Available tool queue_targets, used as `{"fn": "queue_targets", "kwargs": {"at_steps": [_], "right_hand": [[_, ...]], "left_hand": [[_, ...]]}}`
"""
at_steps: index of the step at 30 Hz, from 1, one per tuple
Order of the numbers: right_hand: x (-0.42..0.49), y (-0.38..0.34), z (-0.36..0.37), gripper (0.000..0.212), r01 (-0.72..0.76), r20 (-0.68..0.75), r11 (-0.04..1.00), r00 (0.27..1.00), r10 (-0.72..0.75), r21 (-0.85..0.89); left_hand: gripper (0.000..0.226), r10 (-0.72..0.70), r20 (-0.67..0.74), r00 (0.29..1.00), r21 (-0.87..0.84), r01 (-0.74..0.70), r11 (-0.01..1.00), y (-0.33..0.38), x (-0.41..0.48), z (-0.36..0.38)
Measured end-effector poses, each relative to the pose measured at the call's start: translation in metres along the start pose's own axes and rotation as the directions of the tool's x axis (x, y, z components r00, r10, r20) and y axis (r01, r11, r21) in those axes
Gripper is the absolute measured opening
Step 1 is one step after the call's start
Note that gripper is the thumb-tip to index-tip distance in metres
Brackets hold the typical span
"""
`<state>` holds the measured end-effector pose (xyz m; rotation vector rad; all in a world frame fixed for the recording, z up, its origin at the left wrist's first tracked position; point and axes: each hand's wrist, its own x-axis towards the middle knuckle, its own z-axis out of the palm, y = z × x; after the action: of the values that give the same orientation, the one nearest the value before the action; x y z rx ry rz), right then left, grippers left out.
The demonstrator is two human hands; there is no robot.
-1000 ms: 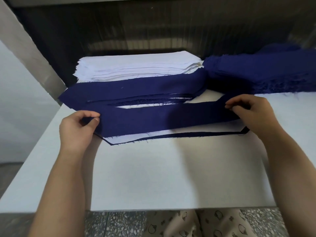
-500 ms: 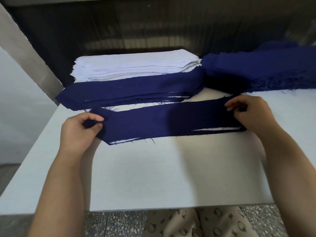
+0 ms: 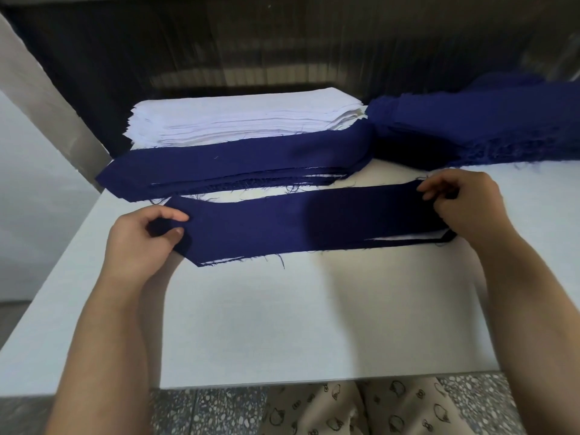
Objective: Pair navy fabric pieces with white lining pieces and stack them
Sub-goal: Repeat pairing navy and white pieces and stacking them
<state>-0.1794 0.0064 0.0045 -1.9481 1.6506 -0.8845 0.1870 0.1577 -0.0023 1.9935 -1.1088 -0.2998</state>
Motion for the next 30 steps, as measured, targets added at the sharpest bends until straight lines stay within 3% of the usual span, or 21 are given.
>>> {"fn": "queue_targets", "kwargs": {"at_steps": [7,18,30], "right_hand": [[0.0025,0.0028,0.0011,0.043,-0.050,0.085,0.997,0.995,0.055,-0.051],[-0.0029,0.0009,-0.0039,0.041,-0.043,-0.016,0.999,0.999,0.044,0.018],[-0.0042,0.0010,-0.0041,0.040,-0.081,0.054,0.994,0.995,0.085,-0.075]], "left_hand": [[0.020,-0.056,-0.013,0.998,-0.032,0.056,0.998,0.0009,-0.0004,0.0006],[0.012,-0.071,-0.002,0.997,0.005,0.071,0.997,-0.0004,-0.0005,0.0001],[0.016,-0.073,0.012,0.997,0.018,0.072,0.997,0.0015,-0.0025,-0.0005]]}}
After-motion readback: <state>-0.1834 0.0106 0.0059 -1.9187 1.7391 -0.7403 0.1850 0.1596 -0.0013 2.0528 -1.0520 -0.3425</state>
